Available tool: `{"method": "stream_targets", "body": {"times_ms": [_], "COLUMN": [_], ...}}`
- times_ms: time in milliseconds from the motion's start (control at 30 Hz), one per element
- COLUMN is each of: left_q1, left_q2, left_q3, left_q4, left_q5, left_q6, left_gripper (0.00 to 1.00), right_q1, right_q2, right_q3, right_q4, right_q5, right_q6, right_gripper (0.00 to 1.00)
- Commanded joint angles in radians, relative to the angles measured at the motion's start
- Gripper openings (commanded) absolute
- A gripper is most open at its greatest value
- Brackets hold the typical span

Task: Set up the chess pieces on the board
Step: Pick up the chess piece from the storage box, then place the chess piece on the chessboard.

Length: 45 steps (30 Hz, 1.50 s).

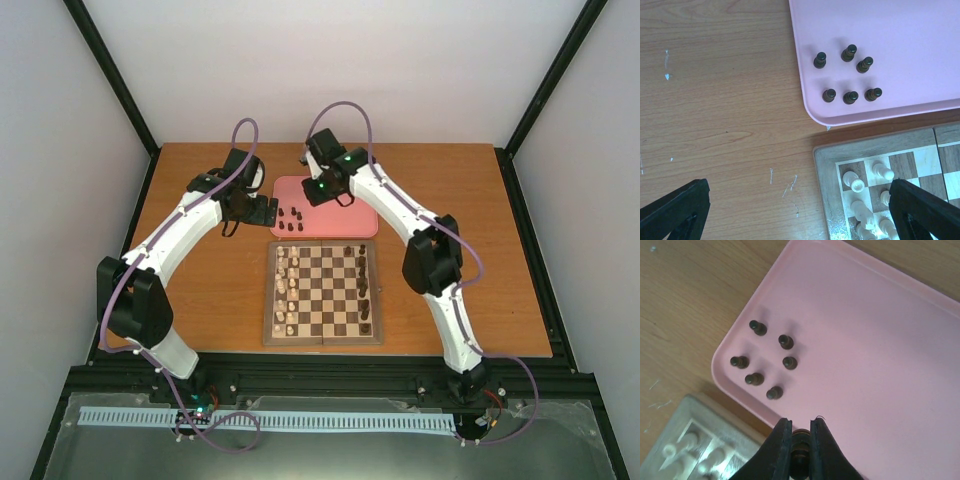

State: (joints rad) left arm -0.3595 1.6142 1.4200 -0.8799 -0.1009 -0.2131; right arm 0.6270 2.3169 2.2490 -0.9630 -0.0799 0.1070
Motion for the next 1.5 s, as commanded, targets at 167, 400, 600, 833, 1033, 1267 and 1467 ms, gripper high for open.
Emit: {"method": "stream_targets", "body": {"times_ms": [167,400,600,833,1033,1267,1467], "left_q1": [-0.007,-0.007,-0.007,-0.007,-0.007,-0.007,-0.007], "left_q2": [-0.02,-0.011,-0.012,-0.021,-0.027,-0.029,-0.026], "left_q3": [0.042,0.044,0.032,0.019,0.015,0.013,0.011], "left_q4": [0.005,0.006,0.01,0.016,0.018,0.016,0.016], "left_q5": [-0.016,-0.015,-0.012,-0.013,-0.015,-0.017,-0.017], "left_q6": [0.001,0.001,-0.001,-0.002,0.0,0.001,0.0], "left_gripper": [1.0,1.0,1.0,1.0,1.0,1.0,1.0], "right_q1": [-0.003,0.007,0.035,0.039,0.039,0.04,0.04], "right_q2": [-0.293,-0.443,-0.518,-0.544,-0.525,-0.502,-0.511], "right_q3": [-0.332,-0.57,-0.754,-0.882,-0.901,-0.919,-0.938], "right_q4": [-0.069,-0.033,0.072,0.192,0.253,0.276,0.272], "right_q5": [-0.004,-0.043,-0.052,-0.029,0.042,0.037,0.027], "right_q6": [-0.023,-0.033,-0.023,0.013,0.049,0.069,0.065], "right_gripper": [0.03,0.03,0.03,0.03,0.03,0.03,0.03]}}
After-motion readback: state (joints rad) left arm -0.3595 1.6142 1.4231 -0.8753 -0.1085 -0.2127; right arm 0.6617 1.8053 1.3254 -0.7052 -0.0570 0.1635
